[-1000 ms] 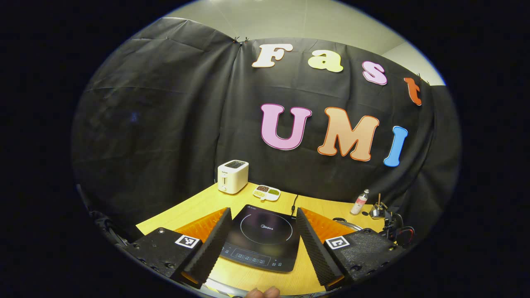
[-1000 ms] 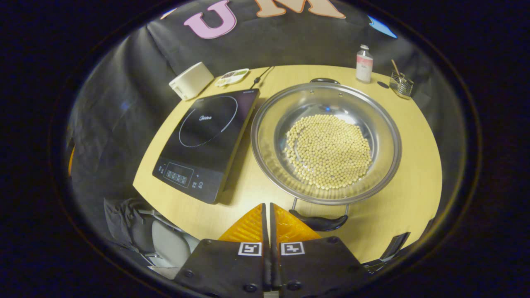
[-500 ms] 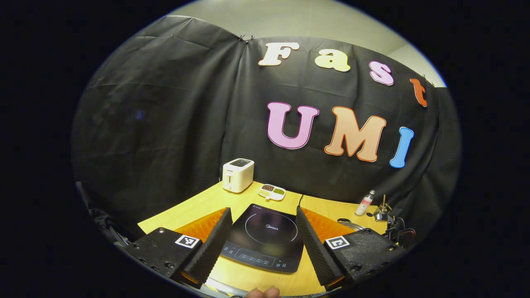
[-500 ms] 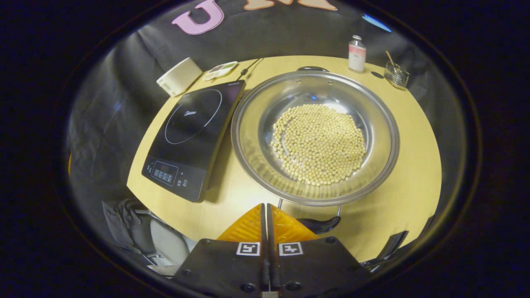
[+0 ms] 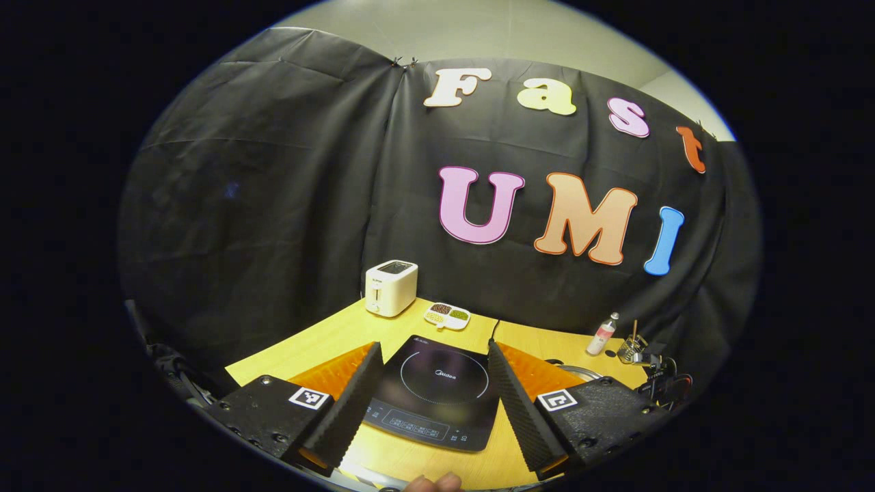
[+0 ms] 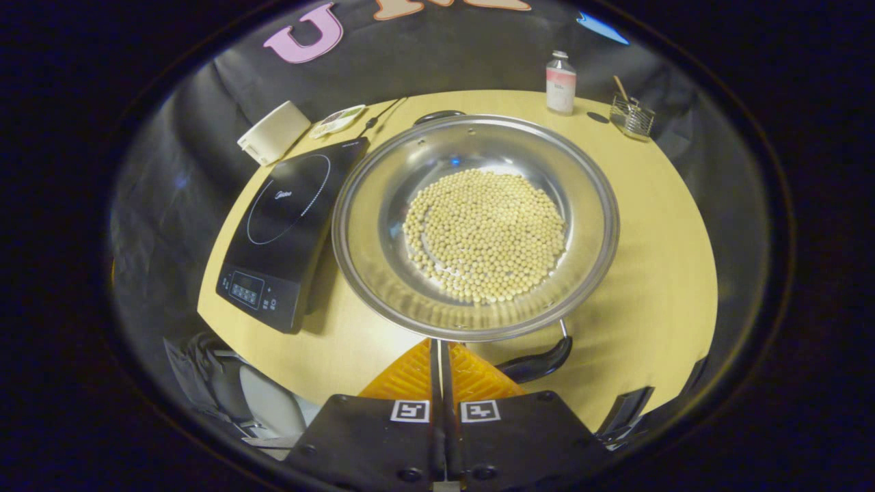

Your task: First push the handle of the pot to place it horizontally, then grasp the pot with both hands and set it on the induction cooktop.

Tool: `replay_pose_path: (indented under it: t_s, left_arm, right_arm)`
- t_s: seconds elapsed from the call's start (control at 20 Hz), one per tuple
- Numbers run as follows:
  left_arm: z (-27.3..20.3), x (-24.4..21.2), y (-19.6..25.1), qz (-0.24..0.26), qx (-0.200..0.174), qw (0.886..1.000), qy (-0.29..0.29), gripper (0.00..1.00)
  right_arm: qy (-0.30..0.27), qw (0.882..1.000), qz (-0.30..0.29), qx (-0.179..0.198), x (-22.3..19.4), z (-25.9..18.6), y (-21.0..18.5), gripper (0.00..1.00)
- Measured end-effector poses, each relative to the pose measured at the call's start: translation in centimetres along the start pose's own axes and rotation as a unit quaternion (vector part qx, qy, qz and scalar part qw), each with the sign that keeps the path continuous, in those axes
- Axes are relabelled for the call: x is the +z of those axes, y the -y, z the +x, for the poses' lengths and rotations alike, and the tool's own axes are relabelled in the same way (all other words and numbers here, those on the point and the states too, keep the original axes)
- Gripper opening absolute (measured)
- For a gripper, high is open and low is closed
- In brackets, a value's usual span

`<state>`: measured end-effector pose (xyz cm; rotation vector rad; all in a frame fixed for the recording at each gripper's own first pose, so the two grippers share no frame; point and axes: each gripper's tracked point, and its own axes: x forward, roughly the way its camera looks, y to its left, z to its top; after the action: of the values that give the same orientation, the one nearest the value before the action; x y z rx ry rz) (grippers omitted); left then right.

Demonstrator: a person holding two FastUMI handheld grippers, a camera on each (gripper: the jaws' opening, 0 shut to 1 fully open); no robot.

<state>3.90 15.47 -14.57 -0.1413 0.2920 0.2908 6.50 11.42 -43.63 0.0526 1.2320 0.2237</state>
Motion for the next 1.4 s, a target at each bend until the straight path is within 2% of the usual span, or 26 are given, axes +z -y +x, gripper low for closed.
replay_pose_path:
  t_s: [0.05,0.1,0.25,0.3,0.35,0.4,0.45,0.5,0.55,0.6,0.65,0.7,0.75,0.8,0.85,0.9,1.1,1.15,1.2,1.25,1.3,1.35,1.4]
  left_arm:
    - [0.1,-0.1,0.2,0.001,0.001,1.000,-0.001,0.95]
    - [0.2,-0.1,0.4,0.002,0.003,1.000,0.000,0.90]
    - [0.3,-0.3,0.9,0.002,0.008,1.000,0.000,0.90]
    - [0.3,-0.3,1.1,0.003,0.011,1.000,0.000,0.90]
    - [0.2,-0.3,1.2,0.003,0.013,1.000,0.001,0.95]
    - [0.2,-0.3,1.5,0.003,0.015,1.000,0.001,0.95]
    - [0.2,-0.5,1.8,0.004,0.017,1.000,0.001,0.95]
    - [0.1,-0.5,2.0,0.006,0.018,1.000,0.000,0.90]
    - [0.2,-0.6,2.2,0.009,0.020,1.000,-0.001,0.90]
    - [0.1,-0.7,2.3,0.012,0.022,1.000,-0.001,0.95]
    - [0.1,-0.8,2.6,0.014,0.024,1.000,-0.001,0.90]
    - [0.1,-0.8,2.9,0.015,0.026,1.000,-0.002,0.95]
    - [0.1,-0.8,3.1,0.017,0.028,0.999,-0.002,0.90]
    - [0.2,-0.8,3.4,0.020,0.029,0.999,-0.002,0.95]
    - [0.2,-0.9,3.6,0.024,0.030,0.999,-0.003,0.95]
    - [0.1,-0.9,3.8,0.029,0.032,0.999,-0.004,0.95]
    - [0.1,-0.6,4.9,0.040,0.039,0.998,-0.006,0.95]
    - [0.0,-0.5,5.3,0.043,0.039,0.998,-0.007,0.95]
    - [0.0,-0.5,5.5,0.046,0.041,0.998,-0.007,0.90]
    - [-0.1,-0.4,5.8,0.049,0.042,0.998,-0.009,0.95]
    - [-0.2,-0.2,6.2,0.052,0.042,0.998,-0.009,0.90]
    - [-0.3,-0.1,6.5,0.057,0.042,0.997,-0.008,1.00]
    - [-0.3,0.0,6.9,0.063,0.042,0.997,-0.007,0.90]
  right_arm:
    - [0.000,1.000,-0.002,-0.003,0.0,-0.1,0.5,0.00]
    - [-0.001,1.000,-0.004,-0.006,0.2,-0.1,1.2,0.00]
    - [-0.002,1.000,0.002,-0.013,0.5,-0.3,3.1,0.00]
    - [-0.002,1.000,0.008,-0.015,0.8,-0.3,3.8,0.03]
    - [-0.001,1.000,0.015,-0.017,1.0,-0.4,4.4,0.03]
    - [0.000,1.000,0.022,-0.019,1.3,-0.4,5.1,0.04]
    - [0.000,0.999,0.030,-0.020,1.5,-0.3,5.9,0.00]
    - [0.001,0.999,0.036,-0.023,1.9,-0.2,6.6,0.00]
    - [0.002,0.999,0.041,-0.025,2.2,-0.2,7.4,0.00]
    - [0.004,0.999,0.046,-0.027,2.5,-0.2,8.1,0.04]
    - [0.005,0.998,0.050,-0.028,2.9,-0.1,8.8,0.04]
    - [0.007,0.998,0.055,-0.029,3.4,-0.1,9.7,0.04]
    - [0.010,0.998,0.059,-0.030,3.8,0.1,10.3,0.00]
    - [0.013,0.997,0.064,-0.030,4.2,0.1,11.0,0.03]
    - [0.014,0.997,0.068,-0.029,4.7,0.2,11.5,0.00]
    - [0.017,0.997,0.073,-0.027,5.2,0.2,12.1,0.03]
    - [0.026,0.996,0.083,-0.021,7.4,0.9,13.7,0.02]
    - [0.028,0.996,0.080,-0.021,7.7,1.1,14.1,0.02]
    - [0.030,0.996,0.076,-0.021,8.2,1.3,14.5,0.02]
    - [0.032,0.996,0.075,-0.020,8.7,1.4,14.7,0.03]
    - [0.033,0.996,0.075,-0.018,9.2,1.6,15.0,0.02]
    - [0.035,0.996,0.076,-0.016,9.5,1.7,15.2,0.02]
    - [0.036,0.996,0.078,-0.014,10.0,1.9,15.4,0.00]
